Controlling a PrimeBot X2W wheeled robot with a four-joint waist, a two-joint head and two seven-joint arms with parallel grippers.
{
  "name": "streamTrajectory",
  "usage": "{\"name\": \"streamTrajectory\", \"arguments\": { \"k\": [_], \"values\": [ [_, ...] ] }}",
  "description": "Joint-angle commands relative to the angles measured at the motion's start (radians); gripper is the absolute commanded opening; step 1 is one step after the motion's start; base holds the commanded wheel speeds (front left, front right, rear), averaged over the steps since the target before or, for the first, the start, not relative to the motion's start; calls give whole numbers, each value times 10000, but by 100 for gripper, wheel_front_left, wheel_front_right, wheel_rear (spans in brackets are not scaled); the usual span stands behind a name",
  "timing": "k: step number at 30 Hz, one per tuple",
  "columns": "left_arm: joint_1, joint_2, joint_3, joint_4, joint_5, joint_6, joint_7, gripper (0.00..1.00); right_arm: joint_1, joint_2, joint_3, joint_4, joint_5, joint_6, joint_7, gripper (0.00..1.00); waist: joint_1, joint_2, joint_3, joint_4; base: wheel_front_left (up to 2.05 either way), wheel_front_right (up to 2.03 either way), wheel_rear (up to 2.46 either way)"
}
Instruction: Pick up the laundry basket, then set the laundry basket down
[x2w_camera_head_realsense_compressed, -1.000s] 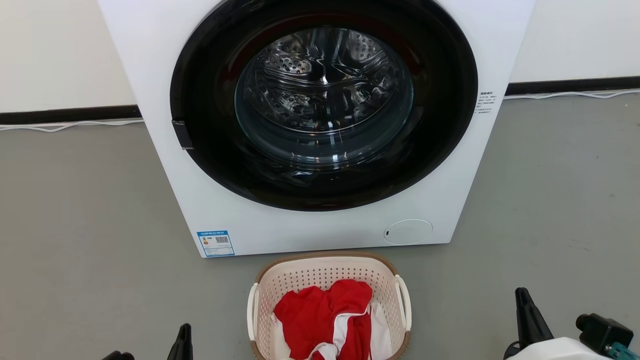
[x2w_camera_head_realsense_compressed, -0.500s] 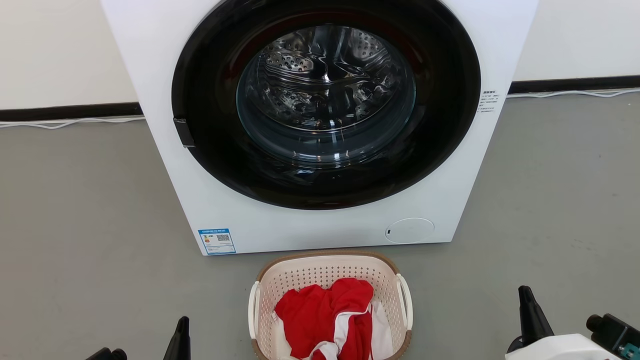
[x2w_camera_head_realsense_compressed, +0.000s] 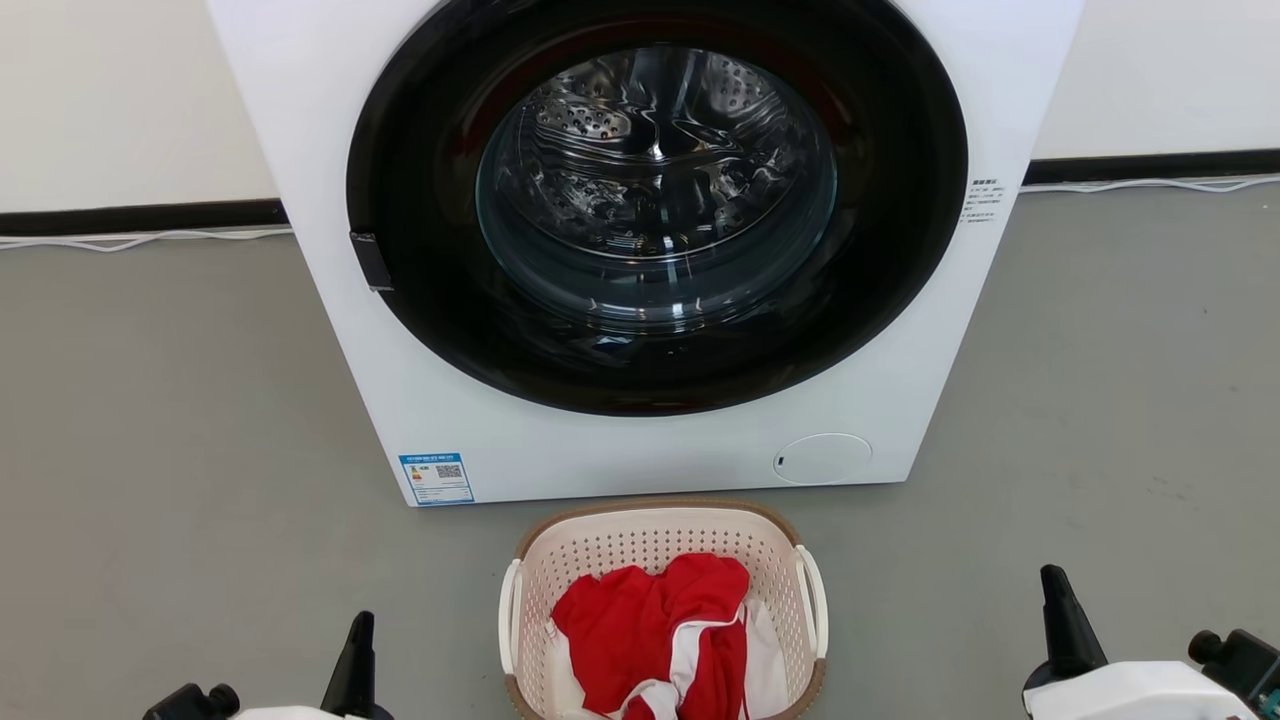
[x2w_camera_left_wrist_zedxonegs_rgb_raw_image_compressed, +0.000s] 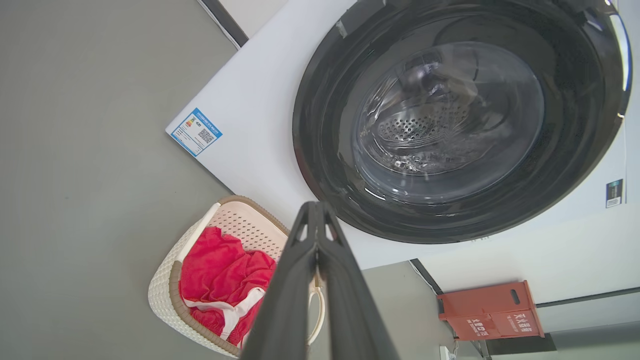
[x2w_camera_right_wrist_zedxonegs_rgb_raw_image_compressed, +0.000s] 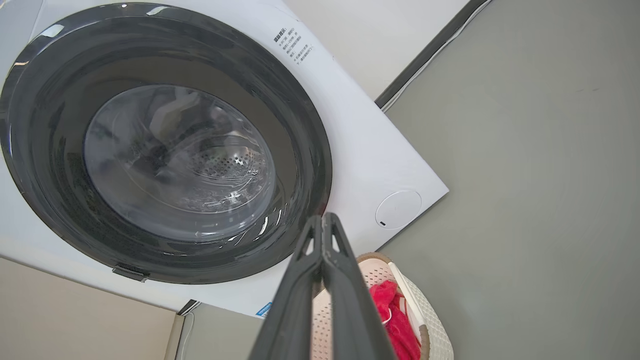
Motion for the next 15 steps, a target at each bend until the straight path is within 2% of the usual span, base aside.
{"name": "streamTrajectory", "arguments": {
  "k": [1,15],
  "values": [
    [-592,89,214,-311,-244,-92,83,0,-562,-89,98,-319,324,39,80,0,-1,-1,5,5,0,0,0],
    [-799,105,381,-454,-1586,-186,495,0,-665,-96,104,-528,2097,41,485,0,-1,-1,55,53,0,0,0]
  ]
}}
